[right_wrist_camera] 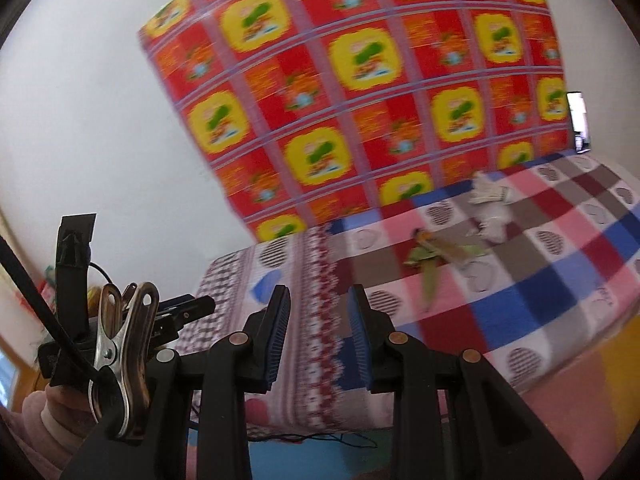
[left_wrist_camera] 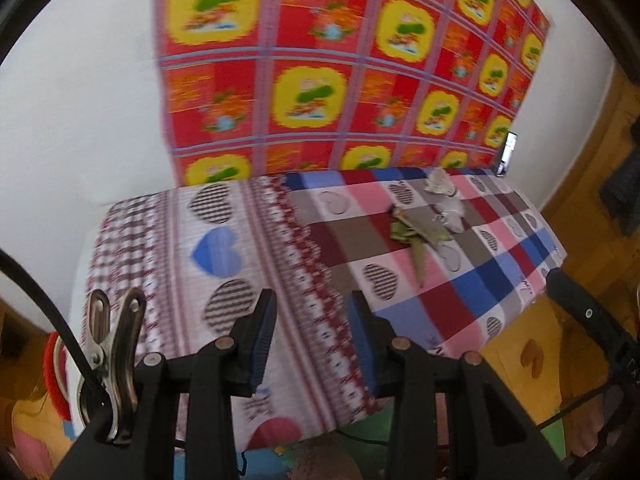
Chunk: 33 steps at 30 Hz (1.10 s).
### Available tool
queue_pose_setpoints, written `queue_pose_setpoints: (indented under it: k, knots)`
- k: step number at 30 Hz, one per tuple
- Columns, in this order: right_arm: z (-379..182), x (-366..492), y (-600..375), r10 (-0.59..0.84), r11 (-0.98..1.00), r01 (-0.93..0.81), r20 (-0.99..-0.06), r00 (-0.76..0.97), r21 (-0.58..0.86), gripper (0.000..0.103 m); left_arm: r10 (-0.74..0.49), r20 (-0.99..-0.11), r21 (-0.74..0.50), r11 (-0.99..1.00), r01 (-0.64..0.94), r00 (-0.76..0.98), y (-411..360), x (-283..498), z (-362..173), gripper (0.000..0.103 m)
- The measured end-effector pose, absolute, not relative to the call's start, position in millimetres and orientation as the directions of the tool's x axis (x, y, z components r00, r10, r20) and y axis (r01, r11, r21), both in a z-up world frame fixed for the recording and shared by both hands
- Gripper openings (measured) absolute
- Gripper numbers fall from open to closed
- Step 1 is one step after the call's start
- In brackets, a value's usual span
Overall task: Collect trash
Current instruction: 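Lower both grippers toward the green cloth and clear bottle on the bed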
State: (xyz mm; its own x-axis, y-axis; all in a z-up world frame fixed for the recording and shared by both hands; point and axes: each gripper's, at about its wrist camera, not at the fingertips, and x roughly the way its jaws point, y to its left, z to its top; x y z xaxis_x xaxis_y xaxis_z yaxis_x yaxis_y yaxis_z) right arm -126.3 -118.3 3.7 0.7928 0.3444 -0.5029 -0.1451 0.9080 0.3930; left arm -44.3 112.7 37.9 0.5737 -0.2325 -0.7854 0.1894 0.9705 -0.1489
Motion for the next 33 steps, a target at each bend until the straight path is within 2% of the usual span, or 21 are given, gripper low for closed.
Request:
queue_pose_setpoints:
  k: [10, 22, 33]
  knots:
    - [-0.6, -96.9, -173.9, 0.259, 0.926, -0.051, -0.529, 0.808, 0.375, 0.031, -0.329, -0.796, -0.198, 0.935, 0.296, 0.508, 45.2, 15.4, 17.7, 0.038]
    - [-14.0, -34.8, -214.0, 0.271, 0.925, -0.045, -0.573, 0.773, 0.377, 0.031, -0.388, -0.825, -0.264, 0.907, 0.328, 0.410, -7.1, 85.9, -23.1, 0.038]
    - [-24.0, -5.2, -230.5, 0.261, 0.935, -0.033, -0.620, 0.740, 0.354, 0.031, -0.419, -0.851, -0.299, 0.882, 0.365, 0.316, -47.3, 118.3, -66.4, 0.039]
